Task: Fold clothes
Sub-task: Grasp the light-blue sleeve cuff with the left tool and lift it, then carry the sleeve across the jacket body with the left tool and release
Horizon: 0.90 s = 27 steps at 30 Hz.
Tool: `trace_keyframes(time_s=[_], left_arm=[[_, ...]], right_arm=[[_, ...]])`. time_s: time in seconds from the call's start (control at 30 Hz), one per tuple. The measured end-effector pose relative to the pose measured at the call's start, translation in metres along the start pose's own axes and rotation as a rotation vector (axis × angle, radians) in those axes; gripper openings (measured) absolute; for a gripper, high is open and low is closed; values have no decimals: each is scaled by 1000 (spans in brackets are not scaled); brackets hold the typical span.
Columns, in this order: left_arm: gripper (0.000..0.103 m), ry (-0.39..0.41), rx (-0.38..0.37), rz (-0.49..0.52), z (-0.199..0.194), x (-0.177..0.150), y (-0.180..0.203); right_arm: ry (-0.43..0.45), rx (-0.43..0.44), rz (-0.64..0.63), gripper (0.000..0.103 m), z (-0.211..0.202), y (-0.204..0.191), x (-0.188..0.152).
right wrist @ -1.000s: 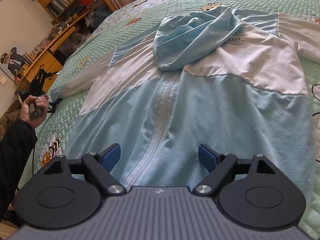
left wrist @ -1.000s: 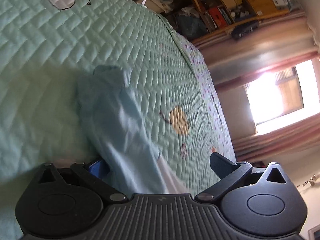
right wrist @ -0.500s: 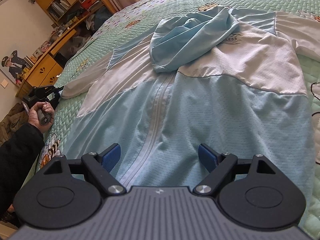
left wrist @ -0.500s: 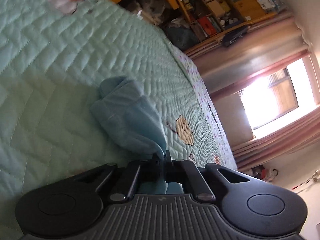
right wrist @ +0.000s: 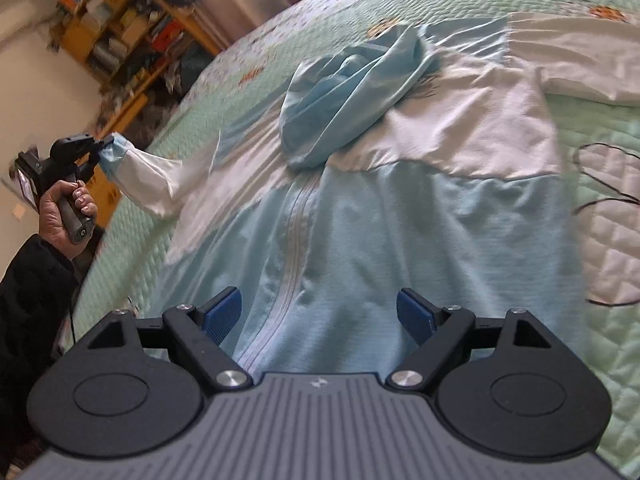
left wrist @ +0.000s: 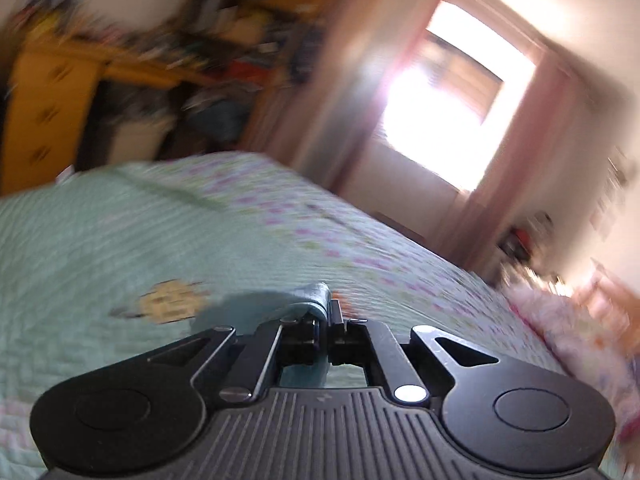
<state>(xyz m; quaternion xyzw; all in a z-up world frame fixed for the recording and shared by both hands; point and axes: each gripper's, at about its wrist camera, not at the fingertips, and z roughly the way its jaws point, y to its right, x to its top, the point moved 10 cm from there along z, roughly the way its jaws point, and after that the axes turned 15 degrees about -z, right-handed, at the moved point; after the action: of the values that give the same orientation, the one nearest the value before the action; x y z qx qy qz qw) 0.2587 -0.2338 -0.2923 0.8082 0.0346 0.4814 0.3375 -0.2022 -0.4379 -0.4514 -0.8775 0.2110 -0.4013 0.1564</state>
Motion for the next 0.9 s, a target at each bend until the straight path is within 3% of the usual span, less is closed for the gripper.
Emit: trace_keyframes(time_s=[0.13, 0.27, 0.43, 0.53, 0.6, 0.63, 0.7, 0.73, 0.77, 0.9], left_arm=[[3, -37, -7, 345, 6, -77, 116], [3, -124, -44, 692, 16, -204, 202], [4, -182, -21, 1081, 18, -350, 244], [10, -162, -16, 1215, 4, -379, 247], [20, -146, -15, 1296, -5, -395, 248], [31, -138, -14, 1336, -10, -403, 249], [63, -121, -13, 1417, -20, -419, 251], [87, -113, -12, 1457, -25, -427, 251], [98, -104, -12, 1497, -29, -435, 252], [98, -63, -24, 1652, -50, -467, 259]], right_arm=[[68, 37, 71, 85, -24, 18, 6], [131, 67, 85, 85, -51, 34, 11], [185, 62, 130, 85, -80, 66, 12], [217, 48, 156, 85, -96, 87, 13], [231, 40, 176, 86, -101, 98, 12], [238, 36, 186, 86, -103, 104, 11], [240, 36, 211, 86, -103, 111, 9], [241, 40, 223, 86, -102, 113, 8], [240, 43, 233, 86, -100, 114, 7], [231, 60, 232, 86, -96, 111, 6]])
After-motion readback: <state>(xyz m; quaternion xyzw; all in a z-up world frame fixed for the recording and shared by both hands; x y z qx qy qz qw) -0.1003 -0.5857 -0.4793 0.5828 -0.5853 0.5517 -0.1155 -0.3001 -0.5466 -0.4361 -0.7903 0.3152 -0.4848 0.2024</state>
